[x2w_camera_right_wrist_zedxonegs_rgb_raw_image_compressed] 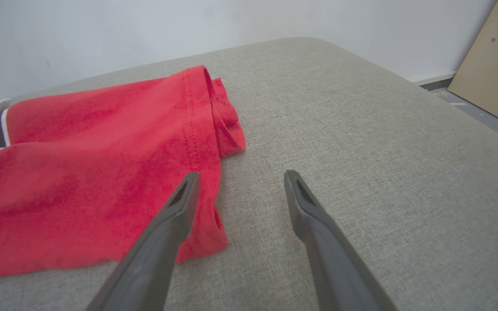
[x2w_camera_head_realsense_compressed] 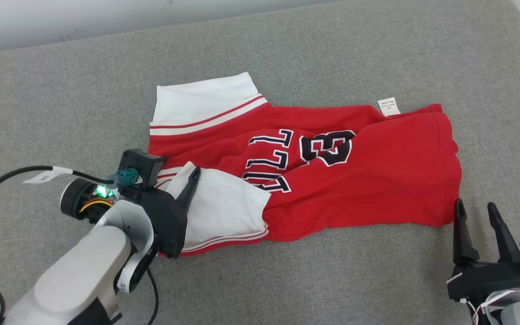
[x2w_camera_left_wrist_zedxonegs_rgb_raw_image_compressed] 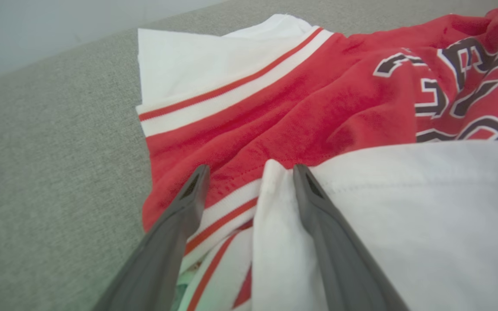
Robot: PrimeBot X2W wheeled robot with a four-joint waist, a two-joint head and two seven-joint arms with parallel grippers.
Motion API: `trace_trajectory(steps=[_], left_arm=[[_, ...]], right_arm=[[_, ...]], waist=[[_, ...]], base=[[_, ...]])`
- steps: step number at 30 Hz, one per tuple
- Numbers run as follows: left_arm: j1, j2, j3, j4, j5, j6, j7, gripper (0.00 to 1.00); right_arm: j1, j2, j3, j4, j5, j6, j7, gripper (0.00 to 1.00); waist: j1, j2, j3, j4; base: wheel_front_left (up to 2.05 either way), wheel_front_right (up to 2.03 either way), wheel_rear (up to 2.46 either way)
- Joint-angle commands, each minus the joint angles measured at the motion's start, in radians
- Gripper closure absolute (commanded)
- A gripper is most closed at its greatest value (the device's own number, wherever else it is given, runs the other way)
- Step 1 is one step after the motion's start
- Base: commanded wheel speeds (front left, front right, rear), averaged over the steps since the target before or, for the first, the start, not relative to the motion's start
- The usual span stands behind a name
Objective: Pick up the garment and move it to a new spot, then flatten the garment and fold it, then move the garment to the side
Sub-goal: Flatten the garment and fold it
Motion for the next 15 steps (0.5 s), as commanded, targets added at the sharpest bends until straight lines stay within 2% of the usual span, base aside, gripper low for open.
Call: trace_trajectory(steps=[1,2,3,5,6,7,8,15], left_arm=[[0.023,0.008,-0.002,-0.006,-0.013,0.005,0.007,0.10],[0.031,0.012,-0.006,-0.010,-0.015,0.012,0.016,0.26],[0.037,0.017,-0.011,-0.016,-0.017,0.014,0.027,0.32],[0.047,0.027,-0.021,-0.028,-0.017,0.018,0.044,0.55],[0.051,0.030,-0.024,-0.036,-0.015,0.019,0.046,0.63],[0.053,0.033,-0.025,-0.049,-0.006,0.018,0.033,0.95],[0.056,0.036,-0.023,-0.058,0.002,0.022,0.021,1.00],[0.090,0.059,0.004,-0.140,0.040,0.063,-0.095,1.00]], right_arm=[[0.011,0.000,-0.003,0.000,0.003,-0.001,-0.001,0.00],[0.013,0.000,-0.006,-0.001,0.002,-0.001,-0.001,0.00],[0.013,0.000,-0.008,-0.003,0.001,-0.001,-0.001,0.00],[0.012,0.001,-0.013,-0.010,-0.006,-0.001,-0.001,0.00],[0.012,0.003,-0.014,-0.012,-0.009,-0.001,-0.001,0.00],[0.014,0.004,-0.015,-0.013,-0.012,-0.001,-0.001,0.00],[0.013,0.004,-0.016,-0.014,-0.011,-0.001,-0.001,0.00],[0.031,0.005,-0.002,-0.009,-0.001,-0.001,-0.001,0.00]], waist=[[-0.0001,-0.0001,-0.003,0.000],[-0.0001,-0.0001,-0.004,0.000],[-0.0001,-0.0001,-0.006,0.001],[-0.0001,-0.0001,-0.009,0.003],[-0.0001,-0.0001,-0.011,0.003],[-0.0001,-0.0001,-0.012,0.004],[-0.0001,-0.0001,-0.013,0.005],[-0.0001,-0.0001,-0.033,0.018]], base=[[0.00,0.00,0.00],[0.00,0.00,0.00],[0.00,0.00,0.00],[0.00,0.00,0.00],[0.00,0.00,0.00],[0.00,0.00,0.00],[0.00,0.00,0.00],[0.00,0.00,0.00]])
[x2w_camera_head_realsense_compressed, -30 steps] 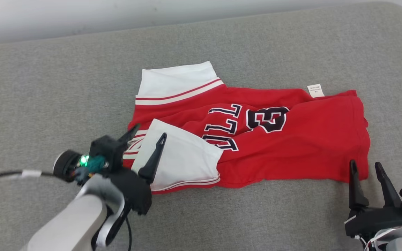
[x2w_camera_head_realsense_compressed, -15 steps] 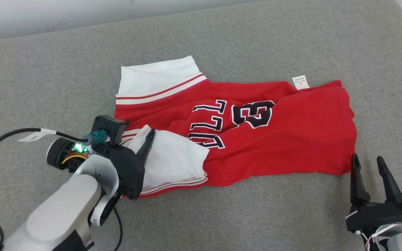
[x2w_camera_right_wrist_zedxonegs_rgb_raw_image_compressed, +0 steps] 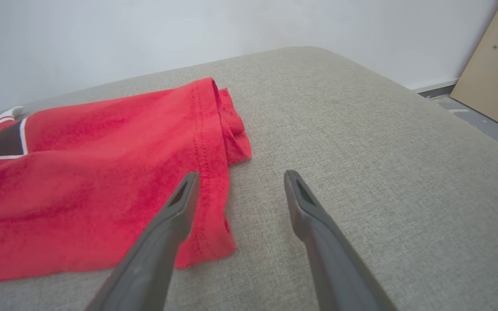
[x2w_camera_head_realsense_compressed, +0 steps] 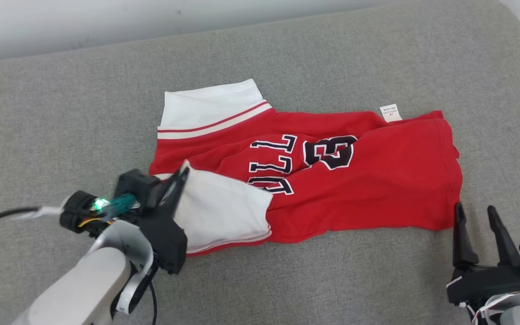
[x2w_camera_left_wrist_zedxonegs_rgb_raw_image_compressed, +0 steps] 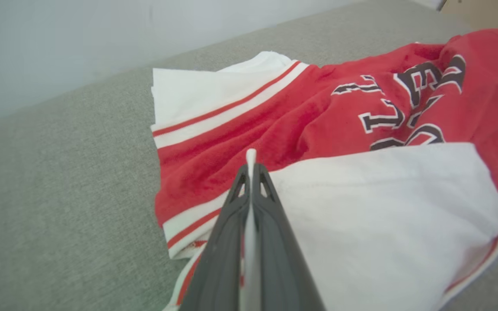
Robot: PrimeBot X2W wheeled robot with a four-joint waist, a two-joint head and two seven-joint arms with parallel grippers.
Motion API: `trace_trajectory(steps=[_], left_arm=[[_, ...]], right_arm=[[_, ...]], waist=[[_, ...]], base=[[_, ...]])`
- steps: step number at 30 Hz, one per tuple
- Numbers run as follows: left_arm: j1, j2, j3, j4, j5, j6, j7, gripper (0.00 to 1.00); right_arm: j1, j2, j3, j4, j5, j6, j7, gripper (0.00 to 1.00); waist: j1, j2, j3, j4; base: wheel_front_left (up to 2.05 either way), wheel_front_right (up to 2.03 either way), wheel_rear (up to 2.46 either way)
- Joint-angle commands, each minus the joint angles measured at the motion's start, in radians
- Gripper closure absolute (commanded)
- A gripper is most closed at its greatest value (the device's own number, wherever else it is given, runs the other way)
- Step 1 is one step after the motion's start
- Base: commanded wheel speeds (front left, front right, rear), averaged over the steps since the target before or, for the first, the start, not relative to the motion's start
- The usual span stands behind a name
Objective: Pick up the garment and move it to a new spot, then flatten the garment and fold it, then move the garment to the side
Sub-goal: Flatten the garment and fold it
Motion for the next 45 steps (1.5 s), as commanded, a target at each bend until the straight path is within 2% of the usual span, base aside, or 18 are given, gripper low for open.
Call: trace_trajectory(steps=[1,2,5,10,20,24,25,26,28,29,30,33,36,41,44,45], left_arm=[[0.028,0.019,0.031,-0.036,0.013,0.028,-0.062,1.00],[0.028,0.019,0.031,-0.036,0.013,0.028,-0.062,1.00],[0.086,0.033,0.096,-0.107,-0.021,0.065,-0.154,1.00],[0.181,0.092,0.187,-0.220,-0.063,0.094,-0.260,1.00],[0.232,0.134,0.228,-0.280,-0.079,0.119,-0.286,1.00],[0.226,0.143,0.234,-0.290,-0.074,0.122,-0.289,1.00],[0.227,0.146,0.235,-0.291,-0.072,0.123,-0.285,1.00],[0.227,0.149,0.236,-0.293,-0.072,0.126,-0.285,1.00],[0.230,0.153,0.239,-0.296,-0.072,0.129,-0.285,1.00],[0.233,0.156,0.243,-0.300,-0.071,0.129,-0.288,1.00],[0.235,0.156,0.243,-0.302,-0.071,0.132,-0.290,1.00],[0.235,0.160,0.247,-0.307,-0.065,0.128,-0.300,1.00],[0.234,0.162,0.261,-0.318,-0.064,0.112,-0.320,1.00],[0.208,0.176,0.299,-0.348,-0.061,0.048,-0.341,1.00],[0.181,0.187,0.317,-0.351,-0.048,0.011,-0.344,1.00],[0.181,0.187,0.317,-0.351,-0.048,0.011,-0.344,1.00]], right_arm=[[0.019,0.004,0.018,0.007,0.016,-0.001,-0.001,0.00],[0.019,0.004,0.018,0.007,0.016,-0.001,-0.001,0.00],[0.021,0.003,0.047,0.025,0.036,-0.001,-0.001,0.00],[0.008,-0.009,0.076,0.067,0.070,-0.001,-0.001,0.00],[-0.009,-0.025,0.192,0.156,0.156,0.000,0.001,0.00],[-0.026,-0.028,0.255,0.171,0.195,0.000,0.003,0.14],[-0.028,-0.028,0.271,0.175,0.203,0.000,0.004,0.24],[-0.029,-0.028,0.289,0.179,0.207,0.000,0.004,0.40],[-0.030,-0.027,0.326,0.188,0.213,0.000,0.005,0.53],[-0.029,-0.029,0.356,0.201,0.216,0.000,0.008,0.86],[-0.028,-0.031,0.368,0.207,0.218,0.000,0.008,1.00],[-0.029,-0.039,0.379,0.207,0.223,0.000,0.008,1.00],[-0.028,-0.066,0.349,0.163,0.213,0.000,0.003,1.00],[-0.015,-0.145,0.297,0.010,0.210,0.000,-0.001,1.00],[-0.007,-0.219,0.283,-0.082,0.227,0.000,0.004,1.00],[-0.007,-0.219,0.283,-0.082,0.227,0.000,0.004,1.00]], waist=[[0.0000,-0.0001,-0.011,0.006],[0.0000,-0.0001,-0.011,0.006],[0.0000,-0.0001,-0.021,0.011],[0.0000,-0.0001,-0.031,0.028],[0.0000,-0.0001,-0.022,0.047],[0.0000,-0.0001,-0.018,0.046],[0.0000,-0.0001,-0.017,0.045],[0.0000,-0.0001,-0.017,0.045],[0.0000,-0.0001,-0.015,0.044],[0.0000,-0.0001,-0.015,0.042],[0.0000,-0.0001,-0.015,0.041],[0.0000,-0.0001,-0.020,0.039],[0.0000,-0.0001,-0.039,0.034],[0.0000,-0.0001,-0.097,0.029],[0.0000,-0.0001,-0.144,0.026],[0.0000,-0.0001,-0.144,0.026]], base=[[0.00,0.00,0.00],[0.00,0.00,0.00],[0.00,0.00,0.00],[0.00,0.00,0.00],[0.00,0.00,0.00],[0.00,0.00,0.00],[0.00,0.00,0.00],[0.00,0.00,0.00],[0.00,0.00,0.00],[0.00,0.00,0.00],[0.00,0.00,0.00],[0.00,0.00,0.00],[0.00,0.00,0.00],[0.00,0.00,0.00],[0.00,0.00,0.00],[0.00,0.00,0.00]])
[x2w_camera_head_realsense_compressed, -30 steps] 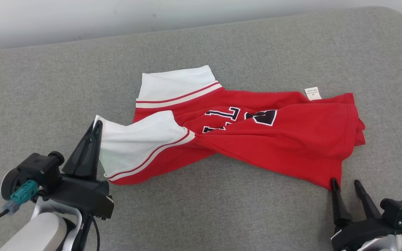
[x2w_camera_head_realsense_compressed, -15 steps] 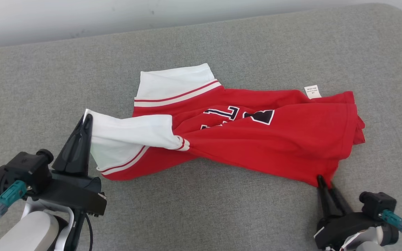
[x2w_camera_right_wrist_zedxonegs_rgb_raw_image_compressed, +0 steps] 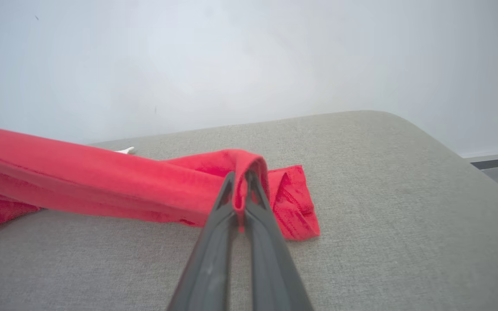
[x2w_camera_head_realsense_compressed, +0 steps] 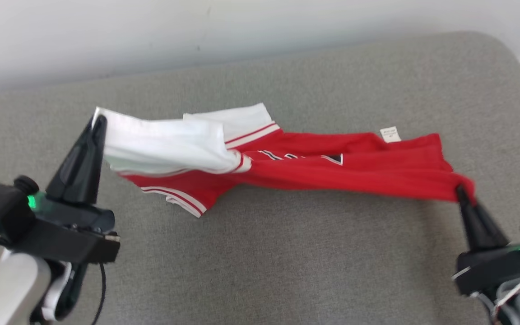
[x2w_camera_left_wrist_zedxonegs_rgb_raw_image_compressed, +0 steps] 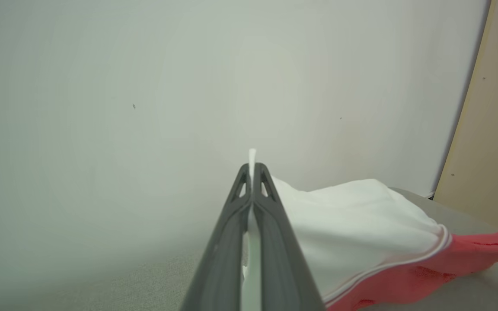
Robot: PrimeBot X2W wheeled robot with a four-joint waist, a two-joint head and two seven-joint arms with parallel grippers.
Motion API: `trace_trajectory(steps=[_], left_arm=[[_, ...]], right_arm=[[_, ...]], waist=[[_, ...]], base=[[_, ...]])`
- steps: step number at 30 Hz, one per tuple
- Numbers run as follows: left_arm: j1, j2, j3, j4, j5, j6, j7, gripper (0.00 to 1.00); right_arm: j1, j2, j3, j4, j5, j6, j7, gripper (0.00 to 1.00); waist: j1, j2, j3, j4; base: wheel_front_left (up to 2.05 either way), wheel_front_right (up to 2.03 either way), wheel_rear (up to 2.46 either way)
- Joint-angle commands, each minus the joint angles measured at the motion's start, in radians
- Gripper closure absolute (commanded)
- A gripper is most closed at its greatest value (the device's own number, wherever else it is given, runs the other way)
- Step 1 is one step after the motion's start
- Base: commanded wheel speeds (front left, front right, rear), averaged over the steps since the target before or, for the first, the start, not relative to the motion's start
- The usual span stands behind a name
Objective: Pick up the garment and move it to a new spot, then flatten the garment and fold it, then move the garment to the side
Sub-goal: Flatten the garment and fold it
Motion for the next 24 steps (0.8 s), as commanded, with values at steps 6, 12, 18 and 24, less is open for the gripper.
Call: trace_trajectory(steps=[6,12,18,24], left_arm=[[-0.095,0.025,0.023,0.011,-0.001,-0.077,-0.002,1.00],[-0.226,0.029,0.032,0.053,-0.046,-0.172,0.033,1.00],[-0.406,0.009,0.063,0.114,-0.090,-0.249,0.072,1.00],[-0.581,-0.017,0.069,0.237,-0.108,-0.325,0.100,1.00]], right_arm=[[-0.056,-0.116,-0.052,-0.186,0.066,0.000,0.096,1.00],[-0.218,-0.213,-0.070,-0.276,0.109,0.000,0.199,1.00],[-0.425,-0.285,-0.027,-0.236,0.180,0.000,0.274,1.00],[-0.596,-0.333,0.056,-0.164,0.242,0.000,0.283,1.00]], waist=[[0.0000,-0.0001,-0.116,-0.015],[0.0000,-0.0001,-0.179,-0.017],[0.0000,-0.0001,-0.218,0.009],[0.0000,-0.0001,-0.247,0.038]], base=[[0.00,0.00,0.00],[0.00,0.00,0.00],[0.00,0.00,0.00],[0.00,0.00,0.00]])
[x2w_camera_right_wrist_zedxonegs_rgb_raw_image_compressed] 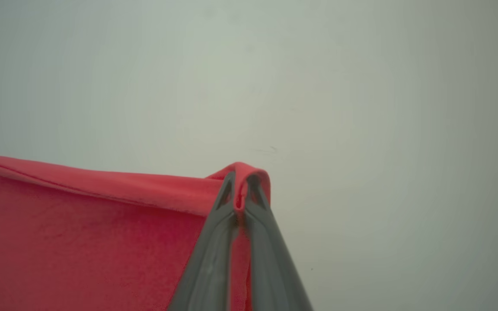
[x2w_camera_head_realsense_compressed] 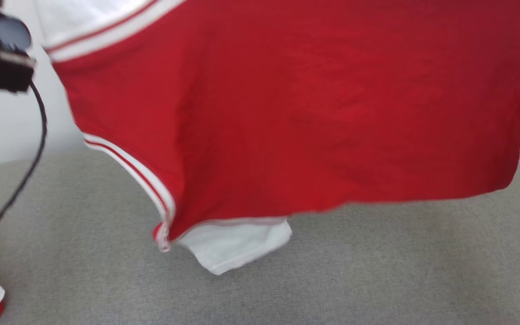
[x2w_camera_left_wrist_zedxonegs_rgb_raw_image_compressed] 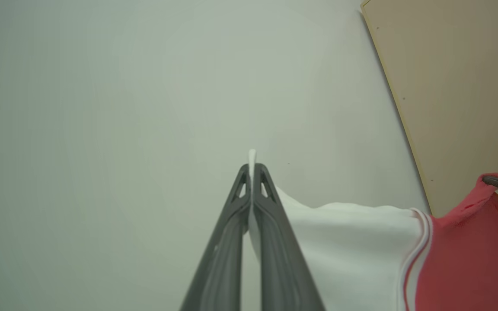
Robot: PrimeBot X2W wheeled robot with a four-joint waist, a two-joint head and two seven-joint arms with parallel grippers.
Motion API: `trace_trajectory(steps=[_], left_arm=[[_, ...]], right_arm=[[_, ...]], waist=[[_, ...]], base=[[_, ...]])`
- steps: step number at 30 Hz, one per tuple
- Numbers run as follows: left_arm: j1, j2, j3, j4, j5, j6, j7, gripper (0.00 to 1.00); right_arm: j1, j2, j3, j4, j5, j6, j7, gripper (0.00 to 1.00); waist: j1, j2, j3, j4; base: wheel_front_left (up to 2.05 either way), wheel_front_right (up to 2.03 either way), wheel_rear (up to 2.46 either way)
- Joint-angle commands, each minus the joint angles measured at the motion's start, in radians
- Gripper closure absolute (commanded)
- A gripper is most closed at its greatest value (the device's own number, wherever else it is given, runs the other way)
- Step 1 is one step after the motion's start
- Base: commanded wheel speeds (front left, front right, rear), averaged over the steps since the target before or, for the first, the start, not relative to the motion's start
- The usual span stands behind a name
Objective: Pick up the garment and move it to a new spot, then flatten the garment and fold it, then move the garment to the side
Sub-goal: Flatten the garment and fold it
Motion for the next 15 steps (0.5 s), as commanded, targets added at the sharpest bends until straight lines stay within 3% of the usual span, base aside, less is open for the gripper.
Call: trace_trajectory(steps=[1,7,15], left_arm=[[-0.024,-0.002,-0.004,0.019,0.009,-0.008,0.003,1.00],[-0.099,-0.026,-0.048,0.163,0.019,-0.051,0.013,1.00],[-0.263,-0.095,-0.101,0.435,0.116,-0.068,-0.067,1.00]], right_arm=[[-0.019,-0.009,0.018,0.009,0.012,0.000,-0.002,1.00],[-0.120,-0.009,0.156,0.075,0.043,0.000,-0.009,1.00],[-0.327,0.098,0.316,0.293,0.028,0.000,-0.070,1.00]], waist=[[0.0001,0.0000,-0.015,0.018],[0.0001,0.0000,-0.003,0.029],[0.0001,0.0000,0.124,0.026]], base=[[0.00,0.00,0.00],[0.00,0.00,0.00],[0.00,0.00,0.00]])
